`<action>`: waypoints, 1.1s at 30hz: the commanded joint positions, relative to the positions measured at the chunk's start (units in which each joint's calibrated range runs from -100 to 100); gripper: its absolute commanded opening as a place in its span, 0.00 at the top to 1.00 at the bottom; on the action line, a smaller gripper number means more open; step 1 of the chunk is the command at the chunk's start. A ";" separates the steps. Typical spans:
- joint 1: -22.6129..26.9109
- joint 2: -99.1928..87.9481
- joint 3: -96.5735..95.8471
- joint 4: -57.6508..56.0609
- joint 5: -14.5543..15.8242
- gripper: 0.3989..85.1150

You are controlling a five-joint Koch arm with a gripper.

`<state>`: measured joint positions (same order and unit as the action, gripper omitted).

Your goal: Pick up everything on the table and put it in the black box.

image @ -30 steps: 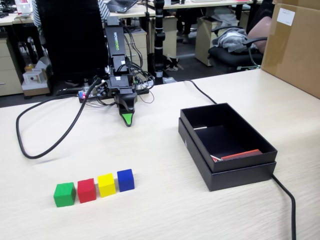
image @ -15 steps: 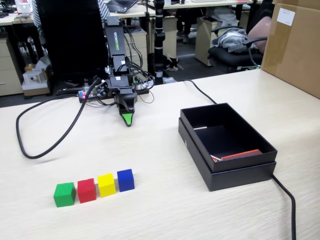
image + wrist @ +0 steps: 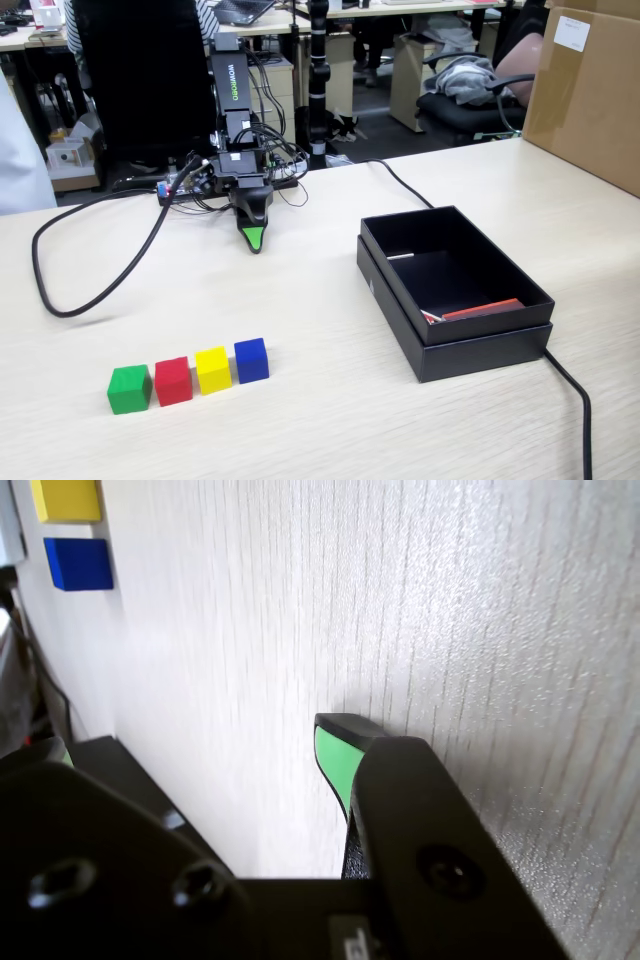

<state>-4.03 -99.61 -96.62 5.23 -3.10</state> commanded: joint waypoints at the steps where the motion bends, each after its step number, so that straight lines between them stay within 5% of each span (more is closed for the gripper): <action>1: -0.98 0.76 0.70 -3.63 0.05 0.44; 13: -3.91 18.66 31.26 -25.57 0.20 0.44; 33: -13.09 98.06 118.93 -52.79 -6.15 0.44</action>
<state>-16.73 -6.28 12.64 -44.25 -8.28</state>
